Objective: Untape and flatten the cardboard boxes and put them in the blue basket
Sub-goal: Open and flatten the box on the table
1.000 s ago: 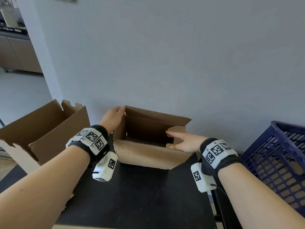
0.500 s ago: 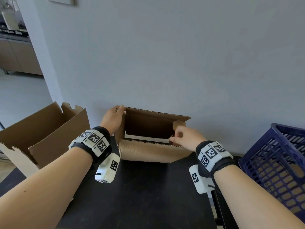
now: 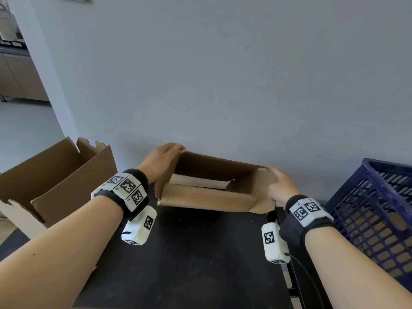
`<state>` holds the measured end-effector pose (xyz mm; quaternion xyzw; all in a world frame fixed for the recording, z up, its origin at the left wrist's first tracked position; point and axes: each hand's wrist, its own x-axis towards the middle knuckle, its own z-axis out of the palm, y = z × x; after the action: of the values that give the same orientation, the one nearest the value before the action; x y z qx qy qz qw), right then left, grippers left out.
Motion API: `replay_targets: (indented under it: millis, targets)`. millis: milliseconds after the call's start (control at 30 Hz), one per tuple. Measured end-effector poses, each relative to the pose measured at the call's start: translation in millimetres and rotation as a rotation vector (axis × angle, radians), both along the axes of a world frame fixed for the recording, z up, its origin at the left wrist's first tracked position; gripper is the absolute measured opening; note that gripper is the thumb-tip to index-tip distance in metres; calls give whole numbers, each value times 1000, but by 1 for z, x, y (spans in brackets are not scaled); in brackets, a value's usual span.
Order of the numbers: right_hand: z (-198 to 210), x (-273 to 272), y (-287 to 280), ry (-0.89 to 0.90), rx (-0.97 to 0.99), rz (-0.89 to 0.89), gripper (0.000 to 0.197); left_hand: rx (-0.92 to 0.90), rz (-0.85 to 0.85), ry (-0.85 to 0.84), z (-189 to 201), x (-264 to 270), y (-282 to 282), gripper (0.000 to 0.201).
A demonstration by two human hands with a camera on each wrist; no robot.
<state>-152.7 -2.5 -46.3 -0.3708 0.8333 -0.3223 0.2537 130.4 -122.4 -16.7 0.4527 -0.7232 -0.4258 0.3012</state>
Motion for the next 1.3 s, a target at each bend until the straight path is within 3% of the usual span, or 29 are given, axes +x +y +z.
replay_targets:
  millis: [100, 200, 300, 367, 433, 500, 600, 700, 767, 867, 933, 1033, 1133, 1200, 1300]
  targets:
    - [-1, -4, 7, -145, 105, 49, 60, 108, -261, -240, -12, -9, 11, 33]
    - [6, -7, 12, -284, 4, -46, 39, 259, -461, -404, -21, -21, 24, 36]
    - [-4, -15, 23, -517, -172, -302, 32, 392, -541, -480, -28, -32, 35, 47]
    - [-15, -20, 33, -692, -187, -410, 31, 495, -568, -496, -38, -35, 38, 65]
    - [-28, -23, 40, -738, -145, -483, 41, 545, -536, -522, -48, -38, 39, 86]
    - [-43, -22, 43, -623, -60, -518, 48, 501, -474, -594, -56, -43, 37, 89]
    - [-66, -17, 47, -412, 143, -509, 77, 314, -434, -718, -68, -47, 36, 65]
    - [-80, -4, 57, -317, 265, -483, 100, 317, -400, -767, -83, -46, 40, 58]
    - [-93, 1, 62, -152, 370, -410, 121, 351, -333, -779, -99, -43, 39, 49]
    - [-106, 4, 60, 169, 478, -149, 111, 412, -200, -743, -125, -40, 34, 65]
    - [-111, 6, 53, 278, 521, 65, 97, 414, -85, -737, -141, -39, 32, 68]
    - [-117, 19, 40, 265, 510, 318, 93, 416, 131, -664, -160, -39, 30, 72]
    - [-132, 40, 26, 258, 541, 527, 102, 488, 183, -626, -176, -39, 31, 84]
    - [-148, 46, 21, 305, 626, 590, 109, 571, 244, -573, -187, -40, 32, 93]
    - [-167, 40, 21, 313, 711, 573, 115, 545, 318, -587, -199, -41, 30, 85]
